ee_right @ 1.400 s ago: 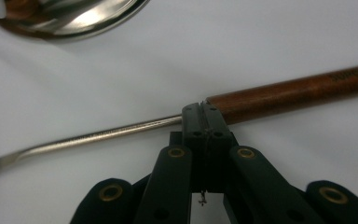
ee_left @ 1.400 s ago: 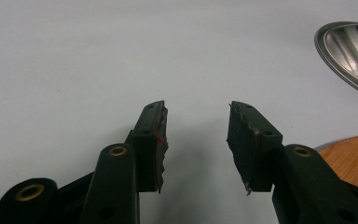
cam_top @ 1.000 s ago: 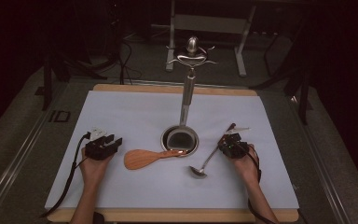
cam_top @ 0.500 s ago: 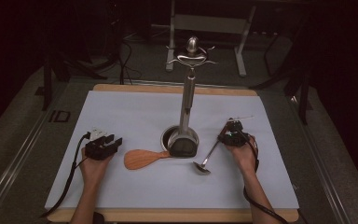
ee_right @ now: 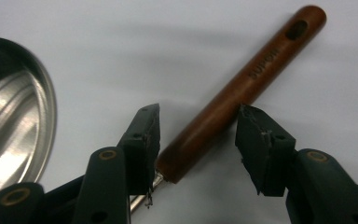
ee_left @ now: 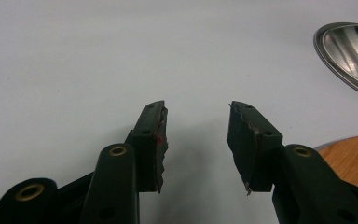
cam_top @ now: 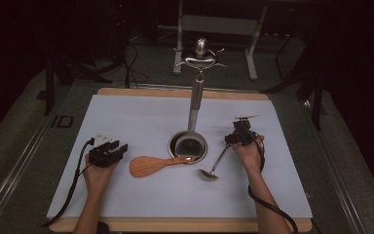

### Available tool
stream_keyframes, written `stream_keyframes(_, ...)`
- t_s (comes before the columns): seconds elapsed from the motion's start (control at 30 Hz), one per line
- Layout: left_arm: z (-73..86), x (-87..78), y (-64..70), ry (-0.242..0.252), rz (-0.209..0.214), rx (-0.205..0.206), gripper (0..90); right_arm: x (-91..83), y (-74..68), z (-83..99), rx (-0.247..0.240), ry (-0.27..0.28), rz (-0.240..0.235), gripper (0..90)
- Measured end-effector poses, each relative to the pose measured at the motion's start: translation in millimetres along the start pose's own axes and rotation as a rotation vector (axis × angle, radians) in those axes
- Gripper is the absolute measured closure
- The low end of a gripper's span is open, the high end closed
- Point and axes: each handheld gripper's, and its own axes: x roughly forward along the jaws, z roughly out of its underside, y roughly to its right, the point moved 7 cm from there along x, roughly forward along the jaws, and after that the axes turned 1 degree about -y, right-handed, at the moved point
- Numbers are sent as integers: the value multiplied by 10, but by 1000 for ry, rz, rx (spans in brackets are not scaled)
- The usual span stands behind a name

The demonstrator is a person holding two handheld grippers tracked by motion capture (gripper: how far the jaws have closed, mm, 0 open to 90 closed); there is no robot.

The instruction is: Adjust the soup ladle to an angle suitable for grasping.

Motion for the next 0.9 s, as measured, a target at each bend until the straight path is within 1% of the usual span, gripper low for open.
stream_keyframes(0.03,0,0,0,1,1,0,574,14,5,-3,6,-5,4,476)
stream_keyframes(0.17,0,0,1,0,0,0,574,38,13,-14,5,-21,19,467)
stream_keyframes(0.3,-1,2,0,2,-1,-2,574,55,-21,-30,-22,-53,60,453)
stream_keyframes(0.4,-1,1,0,2,0,-2,574,71,-58,-43,-52,-84,98,445)
stream_keyframes(0.43,-1,1,1,2,0,-2,574,71,-61,-48,-56,-95,102,446)
stream_keyframes(0.5,-1,1,0,2,1,-1,574,71,-57,-54,-55,-105,92,447)
stream_keyframes(0.57,0,1,-1,0,2,0,574,66,-47,-53,-65,-113,82,459)
stream_keyframes(0.8,0,0,0,0,1,0,574,34,-43,-35,-127,-146,64,594)
stream_keyframes(0.9,0,0,-1,0,1,1,574,19,-35,-24,-141,-161,55,641)
